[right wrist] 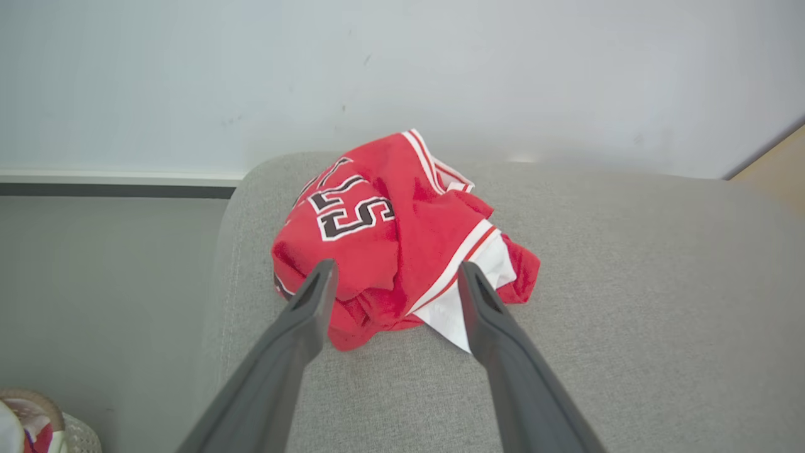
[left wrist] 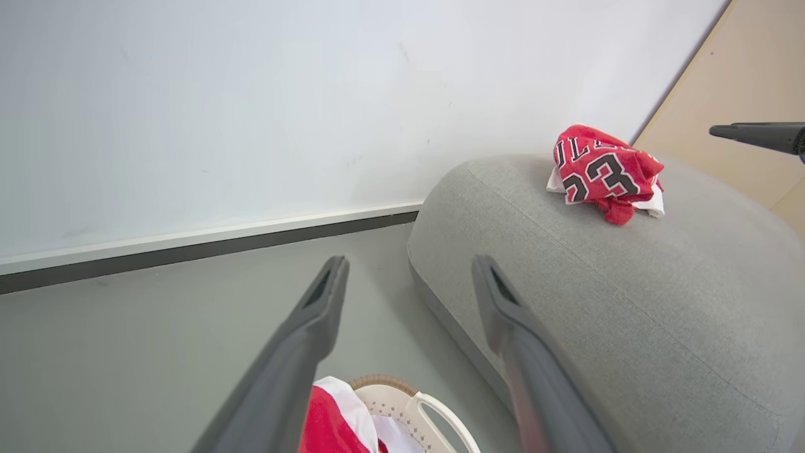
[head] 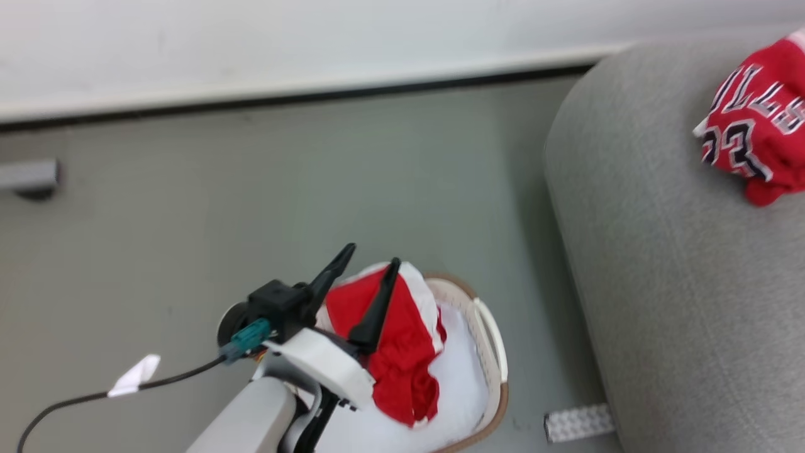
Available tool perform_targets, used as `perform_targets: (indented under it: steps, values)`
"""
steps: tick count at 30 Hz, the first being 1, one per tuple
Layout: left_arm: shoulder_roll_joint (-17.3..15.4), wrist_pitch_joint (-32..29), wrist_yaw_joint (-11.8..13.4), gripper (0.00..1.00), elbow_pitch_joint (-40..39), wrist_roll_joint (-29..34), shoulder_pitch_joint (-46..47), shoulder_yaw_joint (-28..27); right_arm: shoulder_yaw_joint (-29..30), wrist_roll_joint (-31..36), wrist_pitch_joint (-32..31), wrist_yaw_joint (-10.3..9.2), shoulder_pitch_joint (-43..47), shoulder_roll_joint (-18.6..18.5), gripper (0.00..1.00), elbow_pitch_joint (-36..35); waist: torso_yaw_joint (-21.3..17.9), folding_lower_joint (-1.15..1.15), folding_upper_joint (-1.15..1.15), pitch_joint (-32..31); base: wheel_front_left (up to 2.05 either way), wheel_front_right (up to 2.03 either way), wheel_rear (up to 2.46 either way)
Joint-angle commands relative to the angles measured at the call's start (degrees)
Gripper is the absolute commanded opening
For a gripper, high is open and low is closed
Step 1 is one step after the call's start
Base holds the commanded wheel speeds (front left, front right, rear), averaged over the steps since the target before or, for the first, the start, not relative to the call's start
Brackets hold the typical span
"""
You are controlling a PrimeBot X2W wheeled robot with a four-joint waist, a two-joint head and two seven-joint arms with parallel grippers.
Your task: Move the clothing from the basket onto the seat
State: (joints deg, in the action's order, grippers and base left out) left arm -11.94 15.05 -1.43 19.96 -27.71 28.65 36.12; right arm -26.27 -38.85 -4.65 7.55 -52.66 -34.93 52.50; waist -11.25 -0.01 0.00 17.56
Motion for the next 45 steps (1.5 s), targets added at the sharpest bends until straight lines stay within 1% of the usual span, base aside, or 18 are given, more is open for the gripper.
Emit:
perform_targets:
  steps: [1, 4, 7, 10, 13, 15, 16, 17, 21, 25, 28, 30, 32, 39, 45]
  values:
    - [-0.3, 0.1, 0.5, 1.00, -0.9, -0.8, -2.9, -2.2, -1.2, -2.0, 1.2, -0.12, 2.4, -1.1, 1.00, -3.9, -0.4, 0.01, 0.00, -9.6, 0.00, 0.00, 0.00]
    - [-0.5, 0.1, 1.5, 1.00, -2.0, -1.3, -5.4, -5.4, -1.9, -4.4, 3.2, -0.12, 5.5, -2.9, 1.00, -10.3, 1.0, 0.01, 0.00, -13.5, 0.00, 0.00, 0.00]
    - [-0.9, 0.1, 2.7, 1.00, -3.0, -1.4, -8.1, -8.7, -1.1, -6.8, 6.1, -0.12, 9.5, -3.1, 1.00, -16.1, 2.7, 0.01, 0.00, -16.6, 0.00, 0.00, 0.00]
    - [-1.6, 0.1, 4.0, 1.00, -4.1, -0.9, -10.2, -12.2, 2.9, -8.4, 11.8, -0.12, 13.5, -2.8, 1.00, -21.4, 4.4, 0.01, 0.00, -18.2, 0.00, 0.00, 0.00]
    - [-2.2, 0.1, 5.5, 1.00, -5.4, -0.7, -13.2, -16.0, 6.6, -7.6, 16.3, -0.12, 19.2, -0.5, 1.00, -25.4, 6.1, 0.01, 0.00, -19.2, 0.00, 0.00, 0.00]
    - [-2.7, 0.1, 6.1, 1.00, -6.1, -0.3, -15.1, -18.4, 9.6, -6.6, 18.0, -0.12, 22.5, 0.7, 1.00, -27.7, 7.0, 0.01, 0.00, -19.6, 0.00, 0.00, 0.00]
    - [-2.7, 0.1, 6.1, 1.00, -6.1, -0.3, -15.1, -18.4, 9.6, -6.6, 18.0, -0.12, 22.5, 0.7, 1.00, -27.7, 7.0, 0.01, 0.00, -19.6, 0.00, 0.00, 0.00]
    - [-2.7, 0.1, 6.3, 1.00, -6.4, 0.0, -16.1, -19.4, 11.0, -5.5, 18.6, -0.12, 24.3, 1.5, 1.00, -28.7, 7.4, 0.01, 0.00, -19.8, 0.00, 0.00, 0.00]
    - [-1.8, 0.1, 7.0, 1.00, -7.7, 0.7, -19.8, -23.1, 15.9, -1.2, 19.6, -0.12, 33.0, 7.8, 1.00, -33.0, 8.8, 0.01, 0.00, -20.2, 0.00, 0.00, 0.00]
    - [0.2, 0.1, 6.4, 1.00, -8.8, 1.9, -22.1, -25.9, 19.8, 3.5, 19.8, -0.12, 40.7, 14.1, 1.00, -37.5, 9.6, 0.01, 0.00, -20.2, 0.00, 0.00, 0.00]
    - [1.8, 0.1, 5.7, 1.00, -8.7, 3.6, -24.1, -28.2, 20.9, 7.3, 19.8, -0.12, 45.5, 18.2, 1.00, -40.3, 9.6, 0.01, 0.00, -20.1, 0.00, 0.00, 0.00]
    - [3.0, 0.1, 5.0, 1.00, -8.3, 4.7, -25.3, -29.9, 21.5, 10.7, 19.8, -0.12, 47.3, 19.5, 1.00, -42.0, 9.2, 0.01, 0.00, -20.0, 0.00, 0.00, 0.00]
    - [4.2, 0.1, 4.4, 1.00, -8.3, 5.9, -26.6, -31.5, 21.9, 11.9, 19.8, -0.12, 49.0, 21.7, 1.00, -42.9, 8.8, 0.01, 0.00, -19.9, 0.00, 0.00, 0.00]
    - [6.9, 0.1, 1.9, 1.00, -7.9, 11.0, -28.2, -34.7, 22.6, 15.3, 19.9, -0.12, 49.4, 24.3, 1.00, -42.9, 8.1, 0.01, 0.00, -19.4, 0.00, 0.00, 0.00]
    - [8.2, 0.1, 0.1, 1.00, -7.4, 12.7, -27.1, -35.8, 22.3, 15.8, 19.9, -0.12, 48.7, 24.8, 1.00, -42.3, 7.9, 0.01, 0.00, -19.3, 0.00, 0.00, 0.00]
